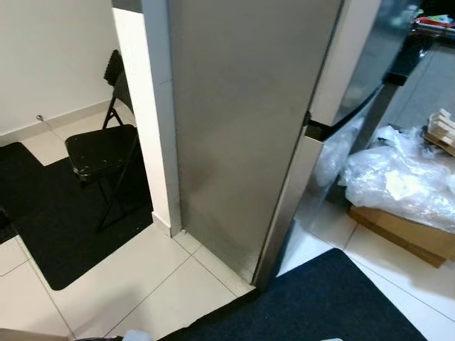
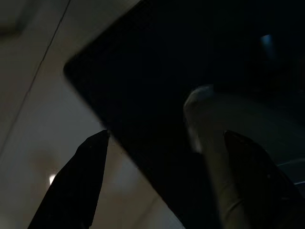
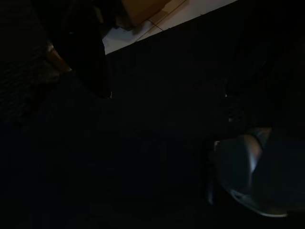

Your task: Restocking fridge

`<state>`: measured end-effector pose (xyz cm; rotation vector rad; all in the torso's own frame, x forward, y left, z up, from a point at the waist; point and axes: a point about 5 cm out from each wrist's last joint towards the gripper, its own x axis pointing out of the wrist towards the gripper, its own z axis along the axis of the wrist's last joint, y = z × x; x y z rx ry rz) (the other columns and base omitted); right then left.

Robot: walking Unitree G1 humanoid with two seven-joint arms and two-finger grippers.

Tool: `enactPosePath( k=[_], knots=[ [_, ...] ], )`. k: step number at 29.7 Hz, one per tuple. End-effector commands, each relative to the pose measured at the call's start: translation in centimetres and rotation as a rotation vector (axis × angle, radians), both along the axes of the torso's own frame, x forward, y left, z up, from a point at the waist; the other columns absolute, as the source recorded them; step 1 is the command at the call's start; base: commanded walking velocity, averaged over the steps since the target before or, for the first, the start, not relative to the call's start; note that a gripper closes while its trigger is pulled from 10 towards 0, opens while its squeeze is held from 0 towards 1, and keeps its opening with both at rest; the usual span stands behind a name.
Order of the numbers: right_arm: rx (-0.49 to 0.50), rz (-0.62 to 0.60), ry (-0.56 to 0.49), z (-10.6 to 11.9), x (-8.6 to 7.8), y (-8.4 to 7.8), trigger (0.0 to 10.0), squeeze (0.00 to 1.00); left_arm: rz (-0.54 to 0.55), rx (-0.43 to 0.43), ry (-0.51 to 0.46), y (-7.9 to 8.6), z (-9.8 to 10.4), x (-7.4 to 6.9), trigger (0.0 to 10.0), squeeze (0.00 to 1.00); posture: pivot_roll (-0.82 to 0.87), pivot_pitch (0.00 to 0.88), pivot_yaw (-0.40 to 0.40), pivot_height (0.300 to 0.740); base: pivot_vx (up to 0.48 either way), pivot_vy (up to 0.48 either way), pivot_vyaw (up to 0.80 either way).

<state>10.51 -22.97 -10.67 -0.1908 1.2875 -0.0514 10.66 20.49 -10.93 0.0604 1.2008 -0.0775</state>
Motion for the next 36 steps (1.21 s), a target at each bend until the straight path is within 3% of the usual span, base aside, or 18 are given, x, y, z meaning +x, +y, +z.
enactPosePath(
  k=[1,16,36],
  knots=[
    [0.005,-0.015,-0.010,0.03,0.04,-0.05,10.0,0.00,0.062,0.013,0.037,0.59,-0.16,-0.78,10.0,0.00,0.08,0.000,0.005,0.740,0.000,0.000,0.00],
    [0.035,-0.012,-0.050,0.22,0.90,0.22,10.0,0.00,0.101,0.052,0.061,1.09,-0.15,-0.87,10.0,0.00,0.08,0.000,0.000,0.740,0.000,0.000,0.00],
    [0.053,-0.010,-0.059,0.18,0.94,0.52,10.0,0.00,0.097,0.052,0.066,0.90,-0.18,-0.82,10.0,0.00,0.08,0.000,0.004,0.740,0.275,0.000,0.00]
  ],
)
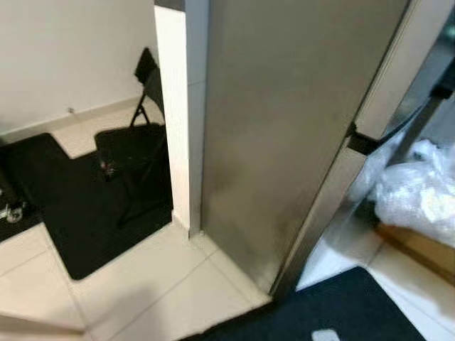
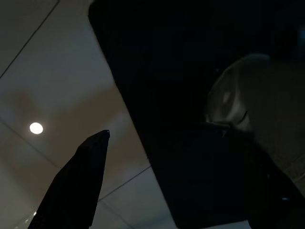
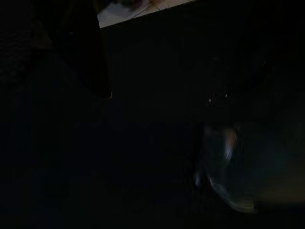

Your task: Restocking fridge

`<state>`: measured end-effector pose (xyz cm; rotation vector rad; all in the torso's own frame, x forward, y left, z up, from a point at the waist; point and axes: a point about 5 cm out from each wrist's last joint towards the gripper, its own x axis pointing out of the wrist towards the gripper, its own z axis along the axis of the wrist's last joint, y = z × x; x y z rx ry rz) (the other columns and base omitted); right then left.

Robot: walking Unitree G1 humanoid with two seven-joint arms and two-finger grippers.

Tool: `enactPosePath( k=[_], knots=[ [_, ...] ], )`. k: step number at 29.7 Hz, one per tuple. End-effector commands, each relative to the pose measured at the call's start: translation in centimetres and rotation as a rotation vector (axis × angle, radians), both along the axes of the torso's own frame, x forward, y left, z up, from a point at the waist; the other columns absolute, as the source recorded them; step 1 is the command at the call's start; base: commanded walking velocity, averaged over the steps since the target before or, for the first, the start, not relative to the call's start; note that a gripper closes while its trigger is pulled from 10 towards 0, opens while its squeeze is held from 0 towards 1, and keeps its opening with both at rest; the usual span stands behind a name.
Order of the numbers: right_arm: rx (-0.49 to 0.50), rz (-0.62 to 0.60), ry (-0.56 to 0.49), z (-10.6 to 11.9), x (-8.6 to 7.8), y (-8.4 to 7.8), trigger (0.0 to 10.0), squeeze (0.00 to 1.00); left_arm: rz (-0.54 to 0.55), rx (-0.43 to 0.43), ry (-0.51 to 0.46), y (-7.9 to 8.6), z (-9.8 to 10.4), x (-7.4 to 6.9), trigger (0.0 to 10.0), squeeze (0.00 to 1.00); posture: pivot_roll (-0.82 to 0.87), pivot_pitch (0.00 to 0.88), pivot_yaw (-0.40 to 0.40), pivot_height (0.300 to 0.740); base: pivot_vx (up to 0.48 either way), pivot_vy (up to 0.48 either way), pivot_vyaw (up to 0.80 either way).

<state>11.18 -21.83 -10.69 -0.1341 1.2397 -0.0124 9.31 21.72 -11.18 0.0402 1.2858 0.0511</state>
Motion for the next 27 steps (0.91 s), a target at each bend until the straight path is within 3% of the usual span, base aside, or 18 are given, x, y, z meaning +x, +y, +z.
enactPosePath(
  k=[1,15,27],
  knots=[
    [-0.012,-0.012,-0.011,0.21,0.28,-0.62,10.0,0.00,-0.014,-0.004,-0.015,-0.32,0.07,0.53,10.0,0.00,0.08,0.000,0.004,0.740,0.311,0.000,0.00],
    [-0.011,-0.024,-0.009,0.20,0.23,-0.65,10.0,0.00,-0.019,-0.006,-0.016,-0.42,0.07,0.61,10.0,0.00,0.08,0.000,0.002,0.740,0.307,0.000,0.00],
    [-0.010,-0.029,0.007,0.11,0.04,-0.56,10.0,0.00,-0.005,-0.030,-0.035,-0.80,0.11,0.97,10.0,0.00,0.07,0.000,0.004,0.740,0.046,0.000,-0.76]
  ],
)
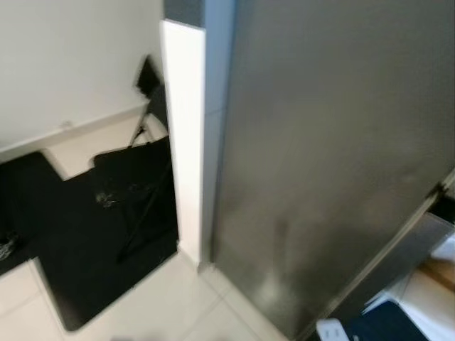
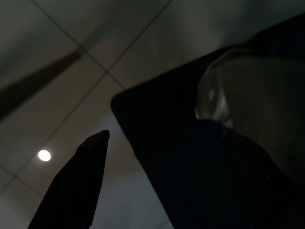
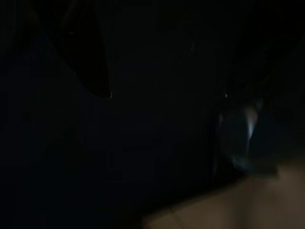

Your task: Restocking fridge

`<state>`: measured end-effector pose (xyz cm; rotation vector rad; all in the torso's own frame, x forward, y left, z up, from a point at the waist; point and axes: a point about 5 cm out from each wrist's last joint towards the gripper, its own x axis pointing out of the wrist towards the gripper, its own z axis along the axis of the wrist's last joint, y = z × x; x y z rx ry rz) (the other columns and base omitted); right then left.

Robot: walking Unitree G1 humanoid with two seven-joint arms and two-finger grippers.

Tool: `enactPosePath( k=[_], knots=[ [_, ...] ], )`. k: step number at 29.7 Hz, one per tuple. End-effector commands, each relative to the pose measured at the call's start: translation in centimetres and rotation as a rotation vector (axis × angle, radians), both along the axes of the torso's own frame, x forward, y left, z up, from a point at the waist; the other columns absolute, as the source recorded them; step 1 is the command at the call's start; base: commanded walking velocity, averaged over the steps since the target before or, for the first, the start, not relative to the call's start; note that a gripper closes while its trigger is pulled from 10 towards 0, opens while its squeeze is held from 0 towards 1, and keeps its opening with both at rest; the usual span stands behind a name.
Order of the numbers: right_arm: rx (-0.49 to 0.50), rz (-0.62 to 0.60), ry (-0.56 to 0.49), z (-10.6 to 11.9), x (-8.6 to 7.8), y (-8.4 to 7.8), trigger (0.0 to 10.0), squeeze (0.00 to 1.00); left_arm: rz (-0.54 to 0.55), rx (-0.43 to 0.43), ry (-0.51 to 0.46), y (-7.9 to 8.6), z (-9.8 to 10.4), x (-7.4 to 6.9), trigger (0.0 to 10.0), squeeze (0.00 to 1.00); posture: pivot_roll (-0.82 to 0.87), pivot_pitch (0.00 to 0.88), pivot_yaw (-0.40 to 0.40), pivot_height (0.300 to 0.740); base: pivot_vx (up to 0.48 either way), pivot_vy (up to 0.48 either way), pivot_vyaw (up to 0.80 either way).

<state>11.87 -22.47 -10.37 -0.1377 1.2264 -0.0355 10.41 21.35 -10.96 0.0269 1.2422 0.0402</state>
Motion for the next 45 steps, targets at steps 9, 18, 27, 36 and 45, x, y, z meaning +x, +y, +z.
enactPosePath(
  k=[9,18,27,36,45],
  knots=[
    [0.008,-0.018,0.025,-0.2,-0.8,0.1,10.0,0.00,-0.010,-0.016,0.009,-0.5,-0.1,-0.2,10.0,0.00,0.07,0.000,0.005,0.740,0.000,0.000,-0.77],
    [0.006,-0.013,0.018,-0.2,-0.6,0.0,10.0,0.00,-0.023,-0.001,0.016,-0.4,-0.1,-0.3,10.0,0.00,0.07,0.000,0.004,0.740,0.000,0.000,-0.78],
    [0.005,-0.011,0.014,-0.2,-0.5,0.0,10.0,0.00,-0.032,0.006,0.014,-0.3,-0.1,-0.2,10.0,0.00,0.07,0.000,0.006,0.740,0.000,0.000,-0.78],
    [0.011,-0.017,-0.006,-0.1,-0.3,0.0,10.0,0.00,-0.035,0.009,0.014,-0.3,-0.1,-0.2,10.0,0.00,0.07,0.000,0.008,0.740,0.000,0.000,-0.78],
    [0.038,-0.030,-0.170,1.3,3.4,-0.2,10.0,0.00,-0.038,0.008,0.019,-0.4,-0.2,-0.3,10.0,0.00,0.07,0.000,0.010,0.740,0.000,0.000,-0.35]
  ],
)
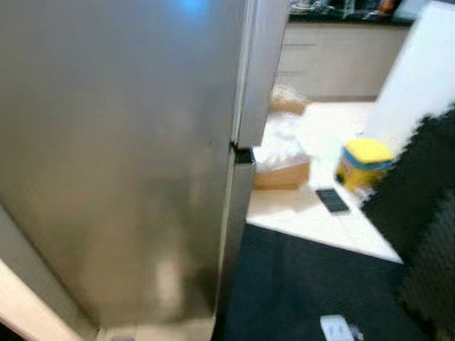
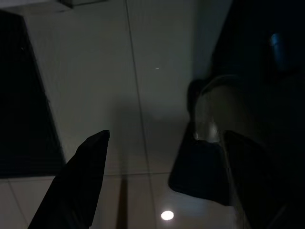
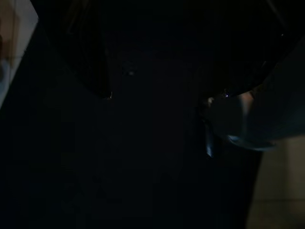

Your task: Restocking fridge

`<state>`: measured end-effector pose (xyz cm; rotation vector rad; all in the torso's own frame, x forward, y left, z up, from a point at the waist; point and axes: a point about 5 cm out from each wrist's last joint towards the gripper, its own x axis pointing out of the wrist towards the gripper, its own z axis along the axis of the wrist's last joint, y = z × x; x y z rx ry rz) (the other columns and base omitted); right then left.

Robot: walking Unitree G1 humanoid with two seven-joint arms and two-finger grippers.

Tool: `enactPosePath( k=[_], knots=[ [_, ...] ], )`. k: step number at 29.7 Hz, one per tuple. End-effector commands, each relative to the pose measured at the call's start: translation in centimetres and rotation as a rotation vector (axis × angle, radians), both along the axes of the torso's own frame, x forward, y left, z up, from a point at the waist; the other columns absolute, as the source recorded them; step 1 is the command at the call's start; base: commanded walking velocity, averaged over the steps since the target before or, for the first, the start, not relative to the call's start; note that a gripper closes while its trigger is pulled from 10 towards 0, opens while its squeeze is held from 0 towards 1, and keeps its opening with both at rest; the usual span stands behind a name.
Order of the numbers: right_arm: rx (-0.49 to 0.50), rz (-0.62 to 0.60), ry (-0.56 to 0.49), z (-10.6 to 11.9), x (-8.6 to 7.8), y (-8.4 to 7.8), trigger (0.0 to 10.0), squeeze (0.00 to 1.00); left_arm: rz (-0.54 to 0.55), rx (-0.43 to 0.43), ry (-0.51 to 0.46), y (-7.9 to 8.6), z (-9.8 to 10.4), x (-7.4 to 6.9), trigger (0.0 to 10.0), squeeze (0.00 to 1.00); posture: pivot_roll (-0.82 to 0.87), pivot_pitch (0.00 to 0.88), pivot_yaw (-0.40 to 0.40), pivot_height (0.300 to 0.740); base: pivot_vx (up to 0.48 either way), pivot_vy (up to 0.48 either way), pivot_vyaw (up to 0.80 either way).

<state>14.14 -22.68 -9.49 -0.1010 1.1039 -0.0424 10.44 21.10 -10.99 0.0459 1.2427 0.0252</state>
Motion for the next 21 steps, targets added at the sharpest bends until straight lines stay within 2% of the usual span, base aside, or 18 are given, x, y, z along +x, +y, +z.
enactPosePath(
  k=[1,2,5,6,9,13,14,16,17,21],
  knots=[
    [0.030,-0.014,-0.086,0.8,2.0,0.1,10.0,0.00,-0.016,0.002,0.018,-0.2,-0.1,-0.3,10.0,0.00,0.07,0.000,0.010,0.740,0.000,0.000,0.00],
    [0.030,-0.014,-0.086,0.8,2.0,0.1,10.0,0.00,-0.016,0.002,0.018,-0.2,-0.1,-0.3,10.0,0.00,0.07,0.000,0.010,0.740,0.000,0.000,0.00],
    [0.117,0.029,-0.251,2.7,5.8,0.9,10.0,0.00,-0.018,0.001,0.017,-0.2,-0.1,-0.3,10.0,0.00,0.07,0.000,0.010,0.740,0.000,0.000,0.00],
    [0.117,0.029,-0.251,2.7,5.8,0.9,10.0,0.00,-0.018,0.001,0.017,-0.2,-0.1,-0.3,10.0,0.00,0.07,0.000,0.010,0.740,0.000,0.000,0.00],
    [0.174,0.128,-0.372,4.5,8.6,2.0,10.0,0.00,-0.019,0.001,0.017,-0.2,-0.1,-0.3,10.0,0.00,0.07,0.000,0.006,0.740,0.000,0.000,0.00],
    [0.245,0.202,-0.490,6.5,11.1,2.7,10.0,0.00,-0.021,0.001,0.020,-0.2,-0.2,-0.4,10.0,0.00,0.07,0.000,0.008,0.740,0.000,0.000,0.00],
    [0.245,0.202,-0.490,6.5,11.1,2.7,10.0,0.00,-0.021,0.001,0.020,-0.2,-0.2,-0.4,10.0,0.00,0.07,0.000,0.008,0.740,0.000,0.000,0.00],
    [0.287,0.256,-0.563,8.0,12.6,3.1,10.0,0.00,-0.023,0.003,0.025,-0.2,-0.2,-0.6,10.0,0.00,0.07,0.000,0.008,0.740,0.000,0.000,0.00],
    [0.287,0.256,-0.563,8.0,12.6,3.1,10.0,0.00,-0.023,0.003,0.025,-0.2,-0.2,-0.6,10.0,0.00,0.07,0.000,0.008,0.740,0.000,0.000,0.00],
    [0.349,0.358,-0.692,10.7,14.9,3.9,10.0,0.00,-0.025,0.004,0.026,-0.2,-0.2,-0.6,10.0,0.00,0.07,0.000,0.008,0.740,0.000,0.000,0.00]
  ],
)
